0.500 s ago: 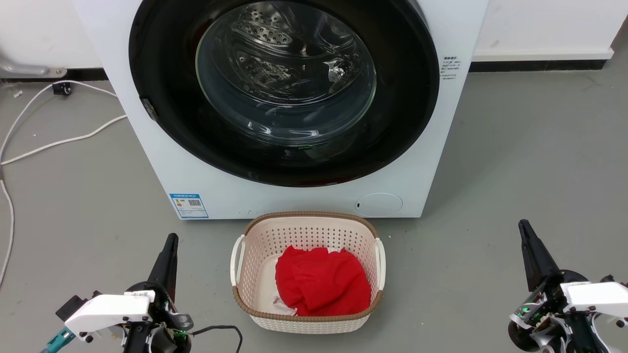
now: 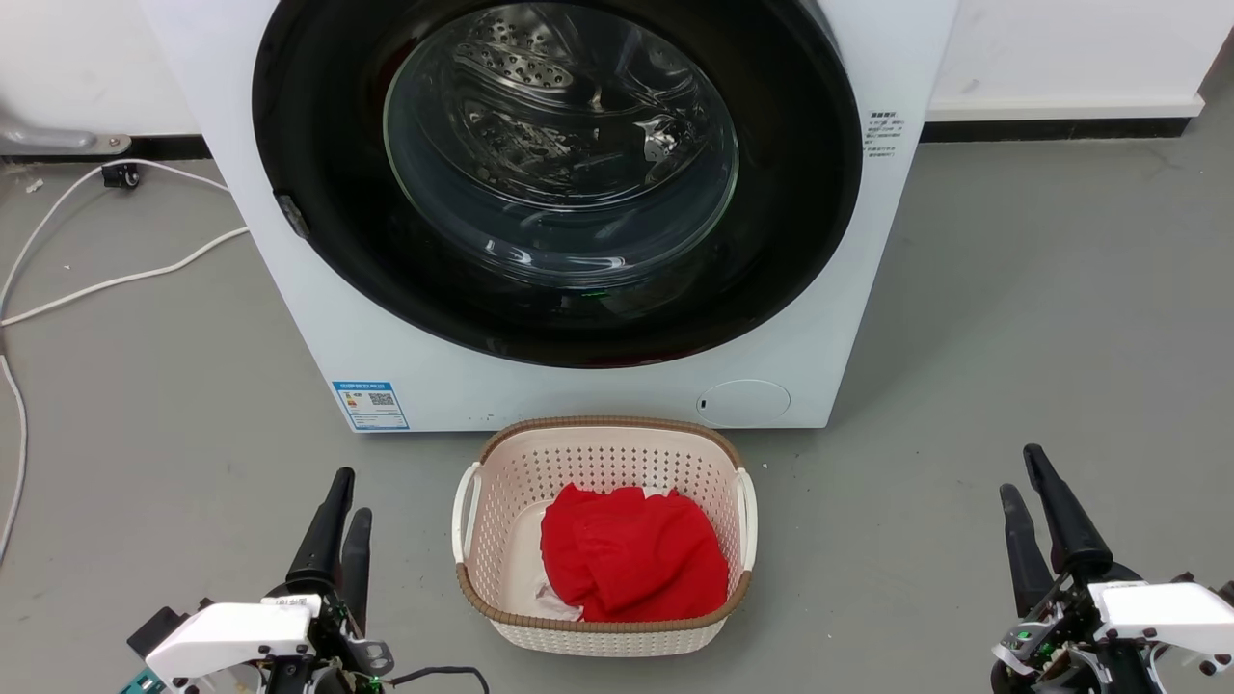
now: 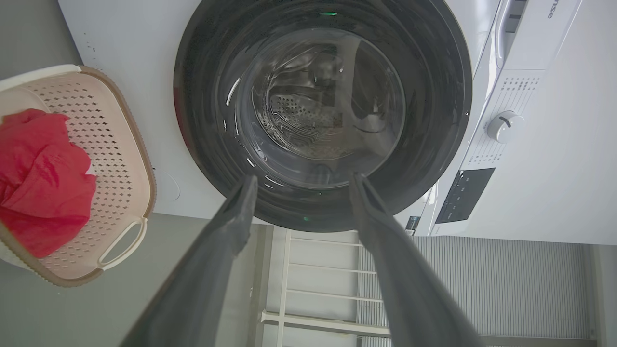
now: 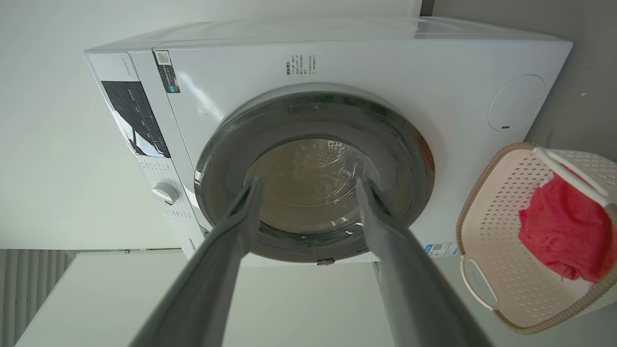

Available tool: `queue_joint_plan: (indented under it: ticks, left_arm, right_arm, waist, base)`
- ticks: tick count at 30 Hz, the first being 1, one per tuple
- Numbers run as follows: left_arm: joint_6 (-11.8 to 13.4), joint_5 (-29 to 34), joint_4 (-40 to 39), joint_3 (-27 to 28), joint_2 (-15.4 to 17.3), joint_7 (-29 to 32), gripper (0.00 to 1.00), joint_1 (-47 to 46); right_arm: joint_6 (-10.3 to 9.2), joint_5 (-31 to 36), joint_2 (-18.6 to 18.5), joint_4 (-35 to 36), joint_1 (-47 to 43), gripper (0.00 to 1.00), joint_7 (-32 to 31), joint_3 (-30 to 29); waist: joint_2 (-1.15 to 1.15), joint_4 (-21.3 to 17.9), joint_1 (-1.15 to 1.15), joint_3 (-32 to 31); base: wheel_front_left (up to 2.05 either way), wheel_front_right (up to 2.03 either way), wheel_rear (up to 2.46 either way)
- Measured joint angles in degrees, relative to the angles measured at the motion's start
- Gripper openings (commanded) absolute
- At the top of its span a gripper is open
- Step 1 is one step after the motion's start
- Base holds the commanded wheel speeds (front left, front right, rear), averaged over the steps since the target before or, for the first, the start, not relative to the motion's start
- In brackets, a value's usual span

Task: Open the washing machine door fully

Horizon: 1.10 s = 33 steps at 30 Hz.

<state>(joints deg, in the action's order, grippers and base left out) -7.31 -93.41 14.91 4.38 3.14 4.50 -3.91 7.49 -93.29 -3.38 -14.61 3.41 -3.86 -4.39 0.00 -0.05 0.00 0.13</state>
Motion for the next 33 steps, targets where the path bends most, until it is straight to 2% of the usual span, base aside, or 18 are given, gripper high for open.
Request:
queue_joint_plan:
  ticks: [6,12,13,21,33]
  left_arm:
    - [0.0,1.2,-1.8,-1.0,0.0,-1.7,1.00,0.0]
    - [0.0,4.1,-3.9,-2.2,0.7,-3.8,1.00,0.0]
    - [0.0,7.2,-5.1,-1.9,0.9,-4.5,1.00,0.0]
    - [0.0,17.2,-8.1,-0.9,0.7,-6.3,1.00,0.0]
    - [0.0,31.0,-11.2,-0.8,0.4,-8.5,1.00,0.1]
  right_arm:
    - [0.00,1.2,0.0,1.4,-0.2,1.00,1.6,0.4]
    - [0.00,6.5,0.0,3.2,-0.5,1.00,2.9,0.7]
    - [0.00,10.6,0.0,4.4,-0.5,1.00,3.7,0.8]
    - [0.00,23.7,0.1,7.6,-1.2,1.00,5.4,1.5]
    - [0.00,40.0,0.1,11.1,-2.3,1.00,7.8,1.7]
  waist:
    - [0.00,0.1,0.00,-0.1]
    - [0.00,0.2,0.00,-0.2]
    - [0.00,0.3,0.00,-0.2]
    - [0.00,0.4,0.00,-0.5]
    - [0.00,0.6,0.00,-0.8]
  base:
    - [0.00,0.00,0.00]
    - [0.00,0.00,0.00]
    - [0.00,0.00,0.00]
    - [0.00,0.00,0.00]
    - [0.00,0.00,0.00]
